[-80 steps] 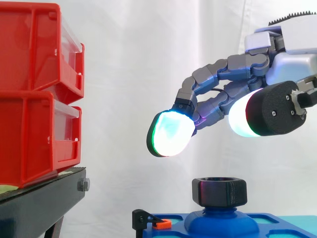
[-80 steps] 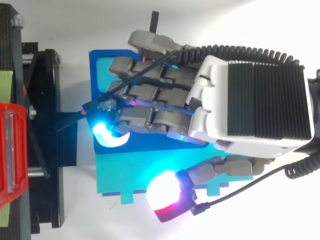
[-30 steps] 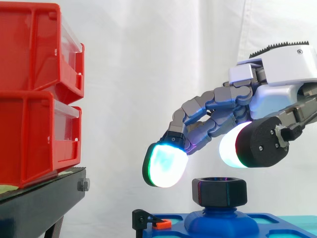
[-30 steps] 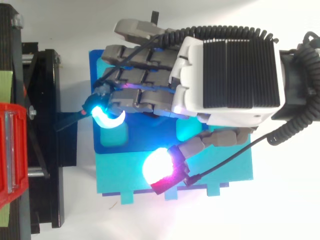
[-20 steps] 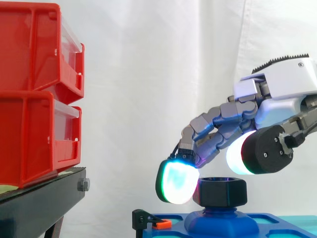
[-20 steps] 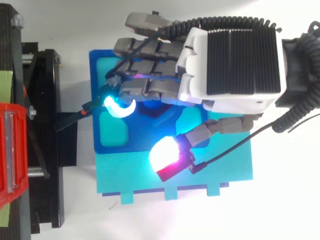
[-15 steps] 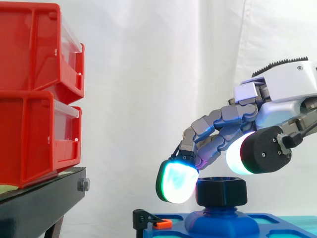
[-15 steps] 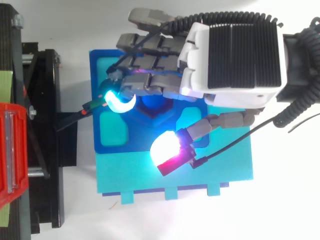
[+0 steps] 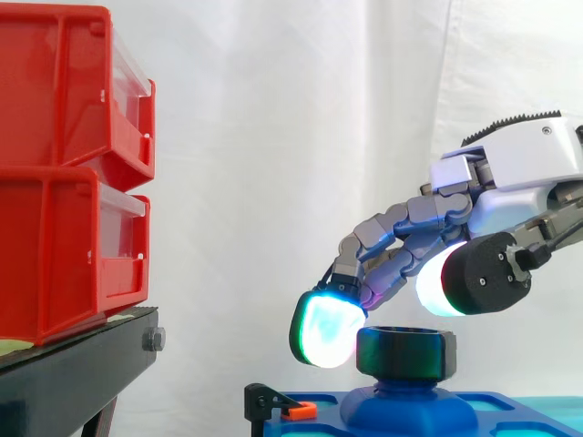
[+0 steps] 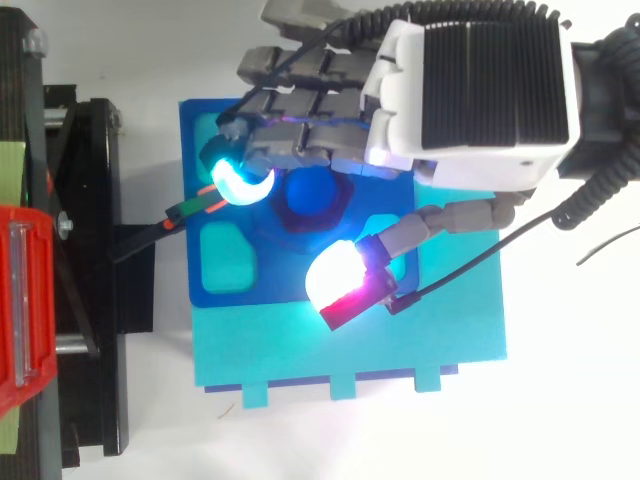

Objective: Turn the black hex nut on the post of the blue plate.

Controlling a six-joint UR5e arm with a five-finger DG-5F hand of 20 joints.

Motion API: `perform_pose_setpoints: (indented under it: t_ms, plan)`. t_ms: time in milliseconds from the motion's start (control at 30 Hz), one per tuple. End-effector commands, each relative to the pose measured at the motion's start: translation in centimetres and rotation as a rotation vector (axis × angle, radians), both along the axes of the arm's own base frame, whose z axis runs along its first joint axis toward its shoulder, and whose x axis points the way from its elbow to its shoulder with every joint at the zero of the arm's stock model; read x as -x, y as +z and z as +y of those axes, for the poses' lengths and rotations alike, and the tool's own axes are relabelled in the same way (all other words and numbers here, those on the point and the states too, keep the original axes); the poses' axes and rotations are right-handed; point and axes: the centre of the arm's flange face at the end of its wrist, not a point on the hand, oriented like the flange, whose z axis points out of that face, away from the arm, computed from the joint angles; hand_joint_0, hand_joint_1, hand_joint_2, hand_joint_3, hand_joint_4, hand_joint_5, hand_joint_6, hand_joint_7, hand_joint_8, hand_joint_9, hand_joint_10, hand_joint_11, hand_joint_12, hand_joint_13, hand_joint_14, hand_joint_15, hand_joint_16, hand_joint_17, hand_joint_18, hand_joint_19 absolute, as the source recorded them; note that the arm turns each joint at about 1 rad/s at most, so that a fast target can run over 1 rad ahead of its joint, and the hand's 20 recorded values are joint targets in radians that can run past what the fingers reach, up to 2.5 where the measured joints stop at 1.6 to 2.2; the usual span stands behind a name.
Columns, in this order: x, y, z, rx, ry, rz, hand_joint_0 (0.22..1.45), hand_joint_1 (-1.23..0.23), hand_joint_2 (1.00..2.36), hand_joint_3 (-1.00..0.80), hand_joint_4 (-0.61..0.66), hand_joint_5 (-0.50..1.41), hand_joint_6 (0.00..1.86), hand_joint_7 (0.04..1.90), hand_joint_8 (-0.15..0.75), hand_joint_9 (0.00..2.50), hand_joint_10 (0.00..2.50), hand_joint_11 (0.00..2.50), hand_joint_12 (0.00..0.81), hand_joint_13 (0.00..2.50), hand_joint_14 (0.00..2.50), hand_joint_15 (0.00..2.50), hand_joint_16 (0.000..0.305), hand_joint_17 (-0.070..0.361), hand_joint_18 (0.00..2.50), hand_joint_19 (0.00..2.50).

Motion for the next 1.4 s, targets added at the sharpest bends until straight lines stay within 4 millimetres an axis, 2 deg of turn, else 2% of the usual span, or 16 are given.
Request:
perform_pose_setpoints:
  t_ms: [0,300,533,667,833,933,1100,1233,1367]
  plan:
    - [0.0,0.4,-0.6,-0.004,0.006,-0.008,0.48,-0.37,1.00,-0.50,0.21,-0.19,0.50,0.77,0.272,0.45,0.00,0.00,0.359,0.21,0.00,0.03,0.048,0.108,0.00,0.10]
    - [0.4,0.9,-3.0,-0.009,0.014,-0.004,0.48,-0.37,1.00,-0.50,0.21,-0.19,0.50,0.77,0.272,0.46,0.00,0.00,0.358,0.22,0.00,0.03,0.048,0.107,0.00,0.10]
    - [0.9,0.7,-4.0,-0.010,0.013,0.023,0.48,-0.37,1.00,-0.50,0.21,-0.19,0.50,0.76,0.273,0.46,0.00,0.00,0.358,0.23,0.00,0.04,0.048,0.107,0.00,0.10]
    - [1.0,2.1,-4.5,-0.010,0.007,0.015,0.48,-0.37,1.00,-0.50,0.21,-0.19,0.50,0.77,0.274,0.46,0.00,0.00,0.359,0.23,0.00,0.03,0.048,0.107,0.00,0.11]
    - [0.5,4.5,-4.3,-0.012,0.012,0.008,0.48,-0.37,1.00,-0.50,0.21,-0.19,0.50,0.76,0.275,0.46,0.00,0.00,0.359,0.23,0.00,0.04,0.048,0.108,0.00,0.11]
    - [0.3,5.3,-3.9,-0.009,0.018,0.005,0.48,-0.37,1.00,-0.50,0.21,-0.19,0.50,0.76,0.273,0.45,0.00,0.00,0.360,0.23,0.00,0.04,0.048,0.108,0.00,0.11]
    - [-0.1,5.4,-3.2,-0.004,0.041,-0.012,0.47,-0.37,1.00,-0.50,0.21,-0.19,0.50,0.76,0.270,0.42,0.00,0.00,0.368,0.20,0.00,0.04,0.050,0.112,0.00,0.10]
    - [-0.6,5.7,-2.6,-0.004,0.054,-0.047,0.43,-0.26,1.00,-0.50,0.18,-0.21,0.50,0.75,0.261,0.31,0.00,0.00,0.382,0.10,0.00,0.04,0.055,0.123,0.00,0.13]
    - [-0.5,4.5,-1.6,-0.004,0.064,-0.031,0.39,-0.28,1.00,-0.50,0.17,-0.23,0.50,0.72,0.263,0.23,0.00,0.00,0.401,0.07,0.00,0.03,0.060,0.135,0.00,0.12]
